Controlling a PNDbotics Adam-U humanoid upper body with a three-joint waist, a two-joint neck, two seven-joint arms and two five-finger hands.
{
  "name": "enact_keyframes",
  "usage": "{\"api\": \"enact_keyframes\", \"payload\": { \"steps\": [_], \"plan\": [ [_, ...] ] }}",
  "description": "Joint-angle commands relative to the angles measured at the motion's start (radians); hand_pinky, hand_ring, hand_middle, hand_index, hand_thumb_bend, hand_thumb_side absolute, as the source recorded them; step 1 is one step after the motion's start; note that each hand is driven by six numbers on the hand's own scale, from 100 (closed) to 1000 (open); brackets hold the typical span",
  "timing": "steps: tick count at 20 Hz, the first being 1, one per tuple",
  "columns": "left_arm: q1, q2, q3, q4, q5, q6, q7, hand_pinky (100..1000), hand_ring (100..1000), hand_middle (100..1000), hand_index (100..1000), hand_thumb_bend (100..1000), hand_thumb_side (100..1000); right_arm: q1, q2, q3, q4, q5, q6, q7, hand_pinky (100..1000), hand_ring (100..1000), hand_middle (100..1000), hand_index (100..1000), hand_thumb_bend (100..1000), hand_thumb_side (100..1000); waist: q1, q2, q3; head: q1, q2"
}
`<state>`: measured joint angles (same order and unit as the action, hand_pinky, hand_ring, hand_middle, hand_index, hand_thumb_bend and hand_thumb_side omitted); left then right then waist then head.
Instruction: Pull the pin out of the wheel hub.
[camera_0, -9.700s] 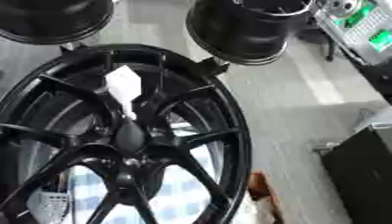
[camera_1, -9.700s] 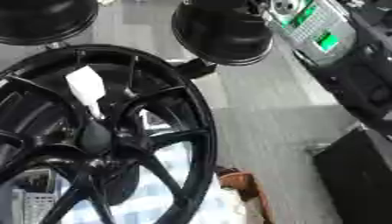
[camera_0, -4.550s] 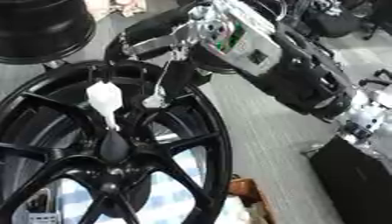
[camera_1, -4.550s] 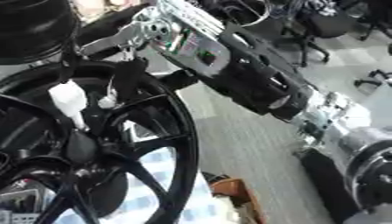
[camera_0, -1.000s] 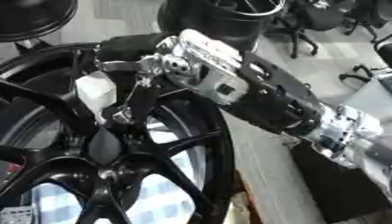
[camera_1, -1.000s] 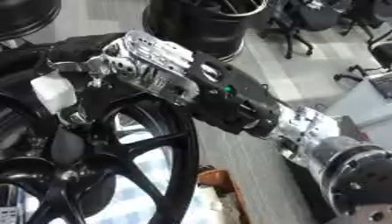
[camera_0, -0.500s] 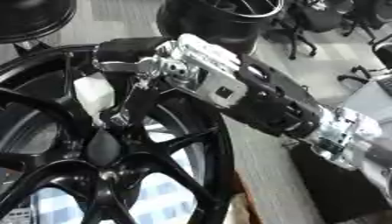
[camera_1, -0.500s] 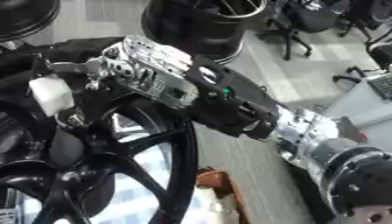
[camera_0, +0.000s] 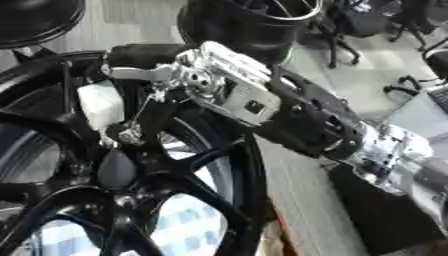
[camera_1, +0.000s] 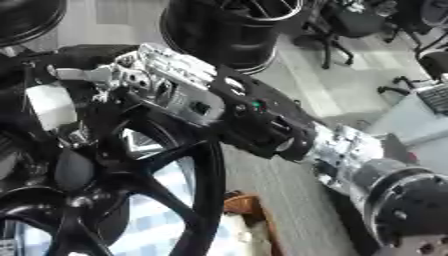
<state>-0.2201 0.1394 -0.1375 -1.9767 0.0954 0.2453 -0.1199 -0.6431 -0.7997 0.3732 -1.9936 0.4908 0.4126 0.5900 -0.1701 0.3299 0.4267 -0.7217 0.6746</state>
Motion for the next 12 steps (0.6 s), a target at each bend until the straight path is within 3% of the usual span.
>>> {"api": "enact_keyframes", "payload": {
  "steps": [1,12],
  "plan": [
    [-0.011,0.002,-0.004,-0.009,-0.003,0.000,-0.008,802,655,607,756,110,883,-0.020,-0.040,-0.021,-0.006,-0.033,0.017,-0.013,806,638,365,500,100,200,0.004,-0.025,0.004,-0.010,-0.020],
    [-0.014,0.009,-0.002,0.008,0.016,0.010,-0.018,803,656,608,756,120,874,-0.005,-0.109,-0.070,-0.006,-0.042,-0.005,-0.001,830,669,364,500,100,222,-0.012,-0.071,0.014,0.004,-0.050]
  ]
}}
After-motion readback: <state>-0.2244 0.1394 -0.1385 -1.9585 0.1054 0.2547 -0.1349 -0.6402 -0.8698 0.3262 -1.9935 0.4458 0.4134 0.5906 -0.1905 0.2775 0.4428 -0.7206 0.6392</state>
